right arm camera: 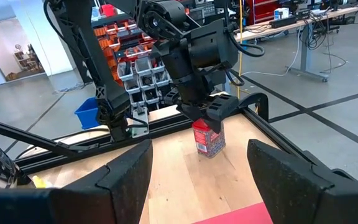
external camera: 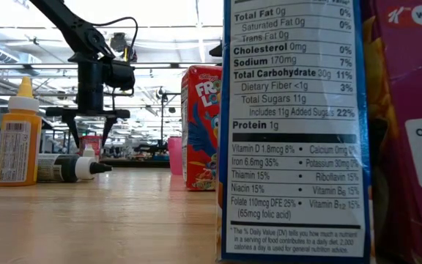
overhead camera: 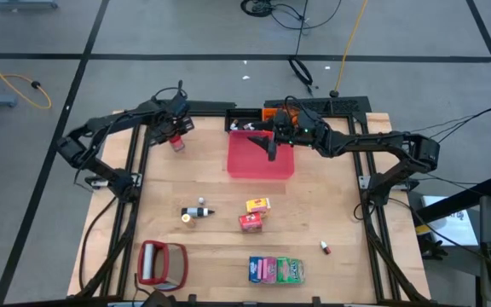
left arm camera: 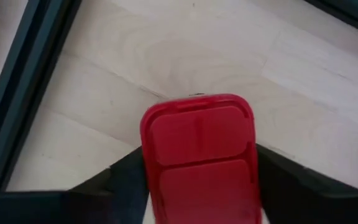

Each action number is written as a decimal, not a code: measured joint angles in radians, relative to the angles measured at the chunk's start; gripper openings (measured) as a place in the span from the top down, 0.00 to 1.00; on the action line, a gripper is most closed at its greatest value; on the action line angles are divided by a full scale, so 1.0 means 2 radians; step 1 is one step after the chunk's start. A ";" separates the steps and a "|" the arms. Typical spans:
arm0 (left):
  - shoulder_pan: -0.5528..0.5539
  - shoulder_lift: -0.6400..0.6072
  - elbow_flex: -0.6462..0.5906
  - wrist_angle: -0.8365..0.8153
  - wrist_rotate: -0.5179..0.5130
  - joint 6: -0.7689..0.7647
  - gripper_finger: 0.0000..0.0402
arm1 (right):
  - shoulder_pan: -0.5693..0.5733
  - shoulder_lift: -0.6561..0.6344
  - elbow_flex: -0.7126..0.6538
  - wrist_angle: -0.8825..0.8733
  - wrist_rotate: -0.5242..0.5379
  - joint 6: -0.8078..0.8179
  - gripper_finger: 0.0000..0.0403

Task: Pick & Place Kitchen Items
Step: Put the spice can into the orange bin

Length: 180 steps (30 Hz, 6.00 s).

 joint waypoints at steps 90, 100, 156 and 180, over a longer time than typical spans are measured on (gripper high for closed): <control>-0.377 0.000 0.303 0.030 0.078 0.546 0.33 | 0.095 0.000 0.000 0.016 0.005 -0.012 0.57; -0.379 -0.001 0.303 0.025 -0.031 0.531 0.17 | 0.081 0.000 0.000 0.010 0.007 0.006 0.57; -0.357 -0.001 0.303 0.021 -0.174 0.488 0.17 | -0.161 0.031 0.000 -0.124 0.108 -0.077 0.57; -0.357 -0.001 0.303 0.049 -0.138 0.477 0.17 | -0.174 0.121 0.000 -0.052 0.120 -0.117 0.57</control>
